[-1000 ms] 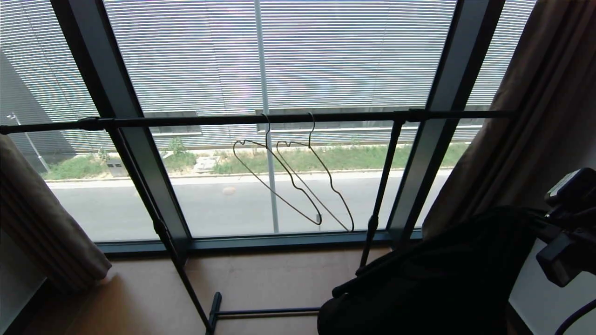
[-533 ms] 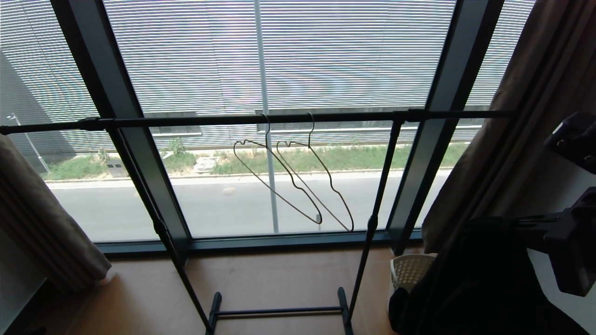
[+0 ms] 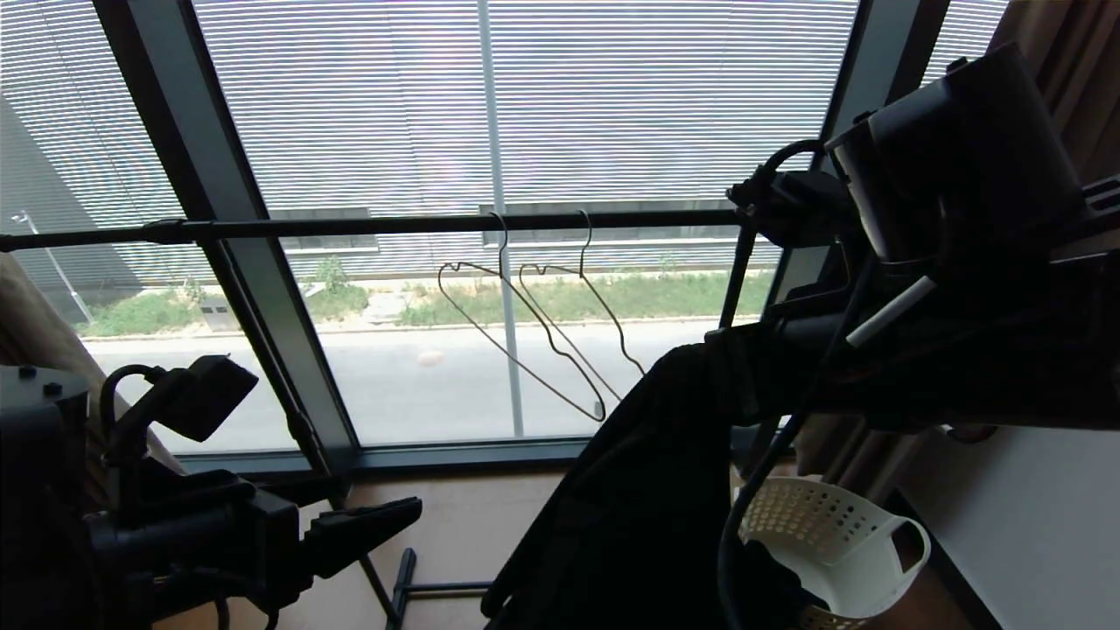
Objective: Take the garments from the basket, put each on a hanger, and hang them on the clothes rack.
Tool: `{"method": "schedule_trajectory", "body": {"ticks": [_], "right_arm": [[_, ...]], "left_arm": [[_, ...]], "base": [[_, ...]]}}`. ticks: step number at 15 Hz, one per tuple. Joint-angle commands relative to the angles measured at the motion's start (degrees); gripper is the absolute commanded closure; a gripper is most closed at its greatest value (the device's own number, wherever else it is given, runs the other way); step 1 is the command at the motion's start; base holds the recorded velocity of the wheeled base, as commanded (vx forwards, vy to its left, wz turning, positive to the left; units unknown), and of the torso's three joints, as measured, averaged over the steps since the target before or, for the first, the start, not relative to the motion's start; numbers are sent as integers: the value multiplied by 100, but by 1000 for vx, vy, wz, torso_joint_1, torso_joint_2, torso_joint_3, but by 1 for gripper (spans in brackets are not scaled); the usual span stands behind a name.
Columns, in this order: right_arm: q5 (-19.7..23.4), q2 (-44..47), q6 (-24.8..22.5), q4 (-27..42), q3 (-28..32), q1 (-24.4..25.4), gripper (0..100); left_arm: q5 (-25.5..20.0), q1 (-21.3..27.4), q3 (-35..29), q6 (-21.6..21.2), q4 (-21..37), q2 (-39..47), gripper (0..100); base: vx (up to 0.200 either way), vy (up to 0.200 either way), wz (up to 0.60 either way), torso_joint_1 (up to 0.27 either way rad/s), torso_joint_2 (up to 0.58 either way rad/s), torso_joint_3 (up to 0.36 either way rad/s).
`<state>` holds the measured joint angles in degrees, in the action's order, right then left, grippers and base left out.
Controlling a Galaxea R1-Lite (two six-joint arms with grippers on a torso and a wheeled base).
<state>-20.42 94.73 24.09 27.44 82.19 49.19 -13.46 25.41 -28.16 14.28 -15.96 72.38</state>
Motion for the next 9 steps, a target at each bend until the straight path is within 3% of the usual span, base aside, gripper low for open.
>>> {"method": "schedule_trajectory", "body": {"ticks": [1, 5, 9], "right_arm": [[-59, 704, 228, 7, 553, 21, 100], [-173, 1434, 738, 728, 1801, 144, 100], [-498, 1882, 1406, 1246, 2600, 144, 100]], "left_arm": [[335, 659, -374, 181, -426, 1182, 0], [546, 1177, -990, 779, -1146, 2079, 0], [537, 1494, -1280, 814, -1234, 2219, 0]], "base": [[0, 0, 0, 0, 0, 0], [0, 0, 0, 0, 0, 0], [0, 0, 0, 0, 0, 0]]}}
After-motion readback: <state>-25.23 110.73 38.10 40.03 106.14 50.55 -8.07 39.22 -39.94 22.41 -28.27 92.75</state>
